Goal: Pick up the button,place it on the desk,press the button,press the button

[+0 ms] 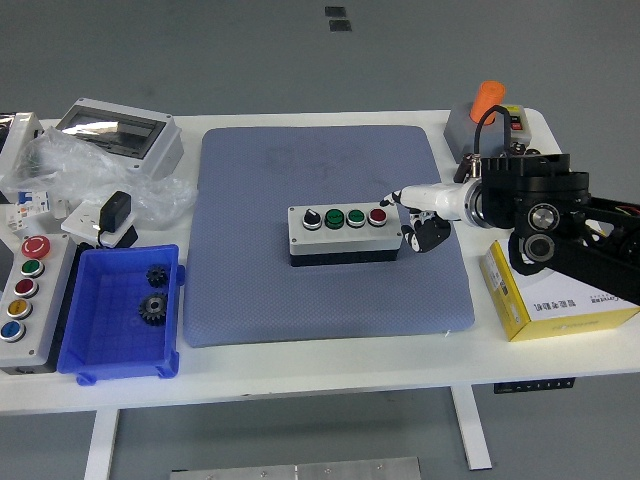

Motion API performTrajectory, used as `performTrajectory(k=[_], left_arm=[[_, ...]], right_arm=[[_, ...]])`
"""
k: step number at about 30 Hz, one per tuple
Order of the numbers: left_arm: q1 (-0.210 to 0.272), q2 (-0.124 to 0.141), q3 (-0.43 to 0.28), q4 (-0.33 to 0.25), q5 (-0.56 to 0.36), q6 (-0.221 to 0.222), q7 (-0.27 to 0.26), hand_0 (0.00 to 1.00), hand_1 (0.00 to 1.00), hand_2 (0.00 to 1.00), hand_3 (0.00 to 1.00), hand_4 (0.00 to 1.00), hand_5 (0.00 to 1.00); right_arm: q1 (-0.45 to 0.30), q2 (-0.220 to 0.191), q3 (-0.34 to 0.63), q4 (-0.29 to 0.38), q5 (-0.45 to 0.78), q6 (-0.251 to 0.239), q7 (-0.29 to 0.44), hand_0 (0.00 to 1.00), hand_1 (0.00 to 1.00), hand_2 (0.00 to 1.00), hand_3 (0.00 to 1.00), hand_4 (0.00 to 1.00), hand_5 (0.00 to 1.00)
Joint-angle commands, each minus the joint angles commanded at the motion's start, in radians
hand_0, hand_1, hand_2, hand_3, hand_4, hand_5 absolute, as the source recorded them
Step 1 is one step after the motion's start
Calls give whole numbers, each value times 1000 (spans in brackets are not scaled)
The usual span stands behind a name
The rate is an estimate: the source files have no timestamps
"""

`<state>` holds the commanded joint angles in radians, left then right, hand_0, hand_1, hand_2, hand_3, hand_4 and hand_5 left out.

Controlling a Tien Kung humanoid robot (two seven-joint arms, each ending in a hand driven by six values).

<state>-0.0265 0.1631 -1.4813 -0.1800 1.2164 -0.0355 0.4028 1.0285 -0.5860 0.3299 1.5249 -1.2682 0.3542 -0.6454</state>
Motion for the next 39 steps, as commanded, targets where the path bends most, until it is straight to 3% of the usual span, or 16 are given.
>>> performTrajectory(k=[12, 23, 29, 33, 38, 39], left_arm=[[0, 0, 0, 0, 1, -2, -1, 646, 654, 528, 605, 549, 177], [1, 1, 5, 0, -5, 1, -5, 644, 655, 529, 607, 557, 185], [2, -2, 1, 0, -3, 1, -5, 644, 654, 529, 606, 558, 188], [4, -4, -2, 0, 0, 0, -4, 643, 655, 527, 606, 559, 189], [7, -8, -4, 0, 3, -1, -3, 643, 655, 527, 606, 559, 189], [9, -11, -3, 0, 2, -1, -2, 643, 654, 529, 606, 559, 189]], right_arm=[[-4, 28, -43, -33, 11, -19, 0, 354, 371, 275, 998, 181, 2], [2, 30, -80, -29, 21, -7, 0, 345, 367, 273, 998, 180, 2], [-32, -4, 21, 12, -1, -55, 0, 341, 361, 271, 998, 180, 2], [-100, -25, 133, 47, -1, -70, 0, 338, 362, 271, 998, 199, 2], [-215, 7, 298, 72, -71, -120, 47, 338, 362, 271, 998, 199, 2], [-246, 27, 337, 70, -94, -148, 76, 295, 372, 367, 998, 497, 109]])
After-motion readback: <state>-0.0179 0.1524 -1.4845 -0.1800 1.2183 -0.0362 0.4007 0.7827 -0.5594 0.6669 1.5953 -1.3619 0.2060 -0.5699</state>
